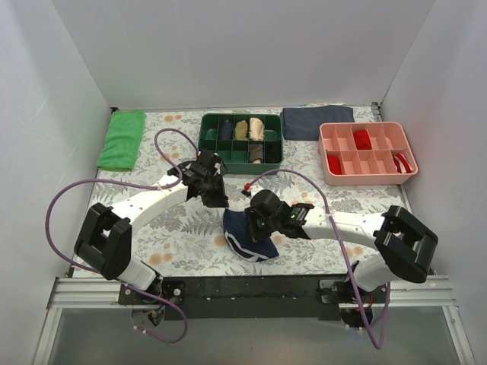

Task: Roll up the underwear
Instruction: Fold the underwear at the center of the board.

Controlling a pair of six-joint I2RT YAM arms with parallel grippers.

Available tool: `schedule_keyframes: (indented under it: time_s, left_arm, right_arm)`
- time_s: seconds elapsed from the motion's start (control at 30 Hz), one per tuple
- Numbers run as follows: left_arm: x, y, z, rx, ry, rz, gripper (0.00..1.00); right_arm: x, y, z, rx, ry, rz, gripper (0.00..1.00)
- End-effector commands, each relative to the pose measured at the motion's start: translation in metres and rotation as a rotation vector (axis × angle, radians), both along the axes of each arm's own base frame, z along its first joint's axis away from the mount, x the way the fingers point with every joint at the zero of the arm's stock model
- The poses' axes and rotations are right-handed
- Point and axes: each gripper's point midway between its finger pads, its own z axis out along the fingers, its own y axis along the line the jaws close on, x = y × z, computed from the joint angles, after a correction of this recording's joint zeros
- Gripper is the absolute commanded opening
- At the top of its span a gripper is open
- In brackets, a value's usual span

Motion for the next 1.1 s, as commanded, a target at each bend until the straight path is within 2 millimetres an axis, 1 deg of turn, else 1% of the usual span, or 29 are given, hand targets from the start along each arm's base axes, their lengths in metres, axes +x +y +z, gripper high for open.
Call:
schedule_keyframes:
  time_s: [0.0, 0.1, 0.17, 0.3, 0.33, 0.4, 0.43, 0.47, 0.53, 0.6, 0.63, 0.67, 0.7, 0.77, 0.8, 0.87, 0.9, 0.93, 0.97, 1.03, 1.07]
  left_arm:
    - [0.010, 0.000, 0.013, -0.005, -0.040, 0.015, 0.09]
    - [0.010, 0.000, 0.014, -0.007, -0.041, 0.017, 0.09]
    - [0.009, 0.000, 0.013, -0.008, -0.037, 0.016, 0.09]
    - [0.010, 0.000, 0.015, -0.009, -0.042, 0.016, 0.09]
    - [0.009, 0.000, 0.014, -0.007, -0.038, 0.016, 0.09]
    - [0.009, 0.000, 0.015, -0.006, -0.038, 0.015, 0.09]
    - [0.010, 0.001, 0.015, -0.003, -0.042, 0.016, 0.09]
    - [0.010, 0.001, 0.016, -0.005, -0.043, 0.015, 0.09]
    - [0.009, 0.001, 0.014, -0.002, -0.038, 0.015, 0.09]
    - [0.008, 0.001, 0.013, -0.002, -0.034, 0.016, 0.09]
    - [0.008, 0.001, 0.013, -0.004, -0.036, 0.017, 0.09]
    - [0.008, 0.000, 0.013, -0.007, -0.036, 0.016, 0.09]
    - [0.009, 0.000, 0.014, -0.008, -0.037, 0.016, 0.09]
    - [0.008, 0.001, 0.014, -0.004, -0.038, 0.016, 0.09]
    - [0.009, 0.001, 0.014, -0.004, -0.040, 0.017, 0.09]
    - [0.008, 0.001, 0.015, -0.004, -0.040, 0.017, 0.09]
    - [0.008, 0.001, 0.015, -0.005, -0.039, 0.016, 0.09]
    - [0.008, 0.001, 0.015, -0.005, -0.039, 0.016, 0.09]
    - [0.008, 0.001, 0.015, -0.006, -0.040, 0.016, 0.09]
    - [0.009, 0.001, 0.016, -0.006, -0.042, 0.015, 0.09]
    - [0.008, 0.001, 0.016, -0.006, -0.041, 0.013, 0.09]
  right_arm:
    - [-0.016, 0.004, 0.007, 0.036, 0.044, 0.029, 0.01]
    - [-0.019, 0.007, 0.005, 0.027, 0.053, 0.039, 0.01]
    - [-0.020, 0.007, 0.000, 0.014, 0.058, 0.040, 0.01]
    - [-0.019, 0.003, -0.015, -0.029, 0.067, 0.029, 0.01]
    - [-0.019, 0.001, -0.022, -0.048, 0.075, 0.023, 0.01]
    - [-0.018, 0.000, -0.027, -0.061, 0.080, 0.010, 0.01]
    - [-0.020, -0.003, -0.034, -0.076, 0.091, 0.006, 0.01]
    - [-0.015, -0.006, -0.038, -0.099, 0.078, -0.020, 0.01]
    - [-0.015, -0.007, -0.045, -0.108, 0.080, -0.018, 0.01]
    - [-0.017, -0.004, -0.049, -0.102, 0.088, 0.005, 0.01]
    - [-0.017, -0.004, -0.058, -0.122, 0.095, 0.007, 0.01]
    - [-0.023, 0.001, -0.057, -0.108, 0.119, 0.039, 0.01]
    - [-0.023, 0.004, -0.058, -0.096, 0.120, 0.052, 0.01]
    - [-0.026, 0.005, -0.060, -0.094, 0.131, 0.058, 0.01]
    - [-0.027, 0.002, -0.063, -0.108, 0.142, 0.052, 0.01]
    - [-0.025, 0.001, -0.061, -0.114, 0.132, 0.057, 0.01]
    - [-0.025, 0.000, -0.056, -0.101, 0.121, 0.053, 0.01]
    - [-0.023, 0.004, -0.049, -0.068, 0.102, 0.055, 0.02]
    - [-0.022, 0.004, -0.044, -0.048, 0.090, 0.048, 0.06]
    - [-0.017, 0.007, -0.019, 0.018, 0.031, 0.049, 0.12]
    - [-0.015, 0.007, -0.012, 0.030, 0.013, 0.040, 0.24]
